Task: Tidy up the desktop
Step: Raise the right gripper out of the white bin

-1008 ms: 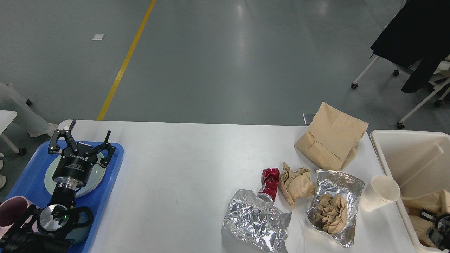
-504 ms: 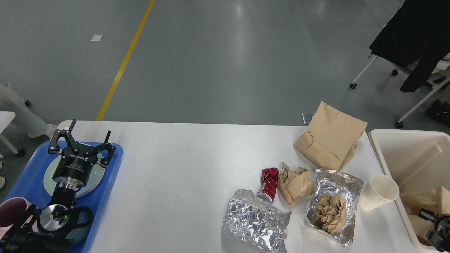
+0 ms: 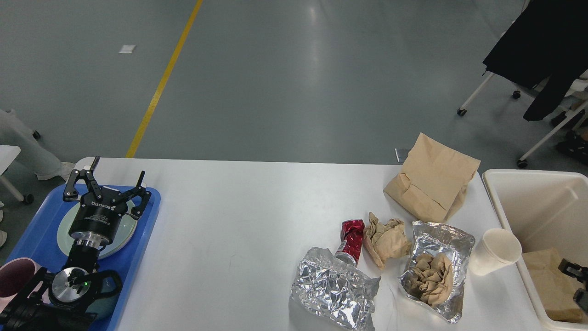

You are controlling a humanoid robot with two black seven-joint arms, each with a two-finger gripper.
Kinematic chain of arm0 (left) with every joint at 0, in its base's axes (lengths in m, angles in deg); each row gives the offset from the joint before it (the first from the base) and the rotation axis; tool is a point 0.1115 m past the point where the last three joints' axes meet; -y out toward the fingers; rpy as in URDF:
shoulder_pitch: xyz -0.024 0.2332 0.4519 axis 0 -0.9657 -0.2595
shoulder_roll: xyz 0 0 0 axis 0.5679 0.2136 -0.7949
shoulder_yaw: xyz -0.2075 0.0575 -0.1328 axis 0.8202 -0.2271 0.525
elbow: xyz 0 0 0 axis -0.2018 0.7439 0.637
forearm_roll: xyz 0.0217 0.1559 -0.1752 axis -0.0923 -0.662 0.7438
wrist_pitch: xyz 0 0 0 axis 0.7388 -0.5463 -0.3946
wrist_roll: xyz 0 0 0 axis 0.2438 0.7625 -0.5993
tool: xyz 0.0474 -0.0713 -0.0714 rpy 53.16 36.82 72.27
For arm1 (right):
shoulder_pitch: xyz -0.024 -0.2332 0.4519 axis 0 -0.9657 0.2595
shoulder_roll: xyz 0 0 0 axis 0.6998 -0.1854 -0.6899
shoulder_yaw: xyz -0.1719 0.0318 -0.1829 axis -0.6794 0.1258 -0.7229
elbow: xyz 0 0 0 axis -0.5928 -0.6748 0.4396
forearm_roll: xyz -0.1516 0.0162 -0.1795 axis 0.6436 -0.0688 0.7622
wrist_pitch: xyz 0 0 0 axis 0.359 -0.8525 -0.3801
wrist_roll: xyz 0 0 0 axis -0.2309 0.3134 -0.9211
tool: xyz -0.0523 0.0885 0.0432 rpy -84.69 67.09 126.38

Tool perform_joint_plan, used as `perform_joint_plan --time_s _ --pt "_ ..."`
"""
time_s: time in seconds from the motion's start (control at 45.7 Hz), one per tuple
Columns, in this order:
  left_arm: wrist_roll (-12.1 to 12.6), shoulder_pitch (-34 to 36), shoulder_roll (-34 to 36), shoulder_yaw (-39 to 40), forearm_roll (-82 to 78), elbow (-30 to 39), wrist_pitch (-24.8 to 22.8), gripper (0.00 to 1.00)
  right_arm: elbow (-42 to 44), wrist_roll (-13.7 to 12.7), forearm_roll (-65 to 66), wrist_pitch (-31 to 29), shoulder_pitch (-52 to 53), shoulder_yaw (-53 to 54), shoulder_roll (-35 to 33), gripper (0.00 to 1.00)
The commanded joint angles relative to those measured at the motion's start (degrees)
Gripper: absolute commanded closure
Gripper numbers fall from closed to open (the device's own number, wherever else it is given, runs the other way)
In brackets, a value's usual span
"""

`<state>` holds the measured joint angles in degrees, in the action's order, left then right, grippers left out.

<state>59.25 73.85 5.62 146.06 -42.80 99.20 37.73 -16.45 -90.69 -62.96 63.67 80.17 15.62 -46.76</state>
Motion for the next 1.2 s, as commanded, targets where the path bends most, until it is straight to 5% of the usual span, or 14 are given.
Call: perform_joint_plan --time_s 0.0,0.197,0.416,0.679,0.942,1.183 --pt "0.0 0.0 0.0 0.0 0.0 0.1 0.0 0.04 -6.7 -0.4 0.9 -1.7 6.3 -1.0 -5.3 0.00" --pt "0.0 0.0 0.0 0.0 0.0 0.1 0.0 0.04 -14.9 -5.6 5.0 -12.1 23.7 -9.5 -11.4 0.00" --pt "0.0 0.0 0.0 0.0 0.0 0.0 0.0 0.04 -27.8 -5.9 5.8 -26.1 49.9 -25.4 -12.6 0.00" --pt "0.0 0.0 0.0 -0.1 0.0 0.0 0.0 0.04 -50.8 -6.0 5.5 -40.4 83.9 -42.8 2.6 0.00" --pt "0.0 0.0 0.0 0.0 0.0 0.0 0.0 0.04 -65.5 -5.6 3.4 -55.0 102.2 -34.9 9.2 0.00" --pt "0.0 0.0 0.0 0.0 0.0 0.0 0.0 0.04 -80.4 -5.5 1.8 -55.1 109.3 -27.3 8.6 0.00"
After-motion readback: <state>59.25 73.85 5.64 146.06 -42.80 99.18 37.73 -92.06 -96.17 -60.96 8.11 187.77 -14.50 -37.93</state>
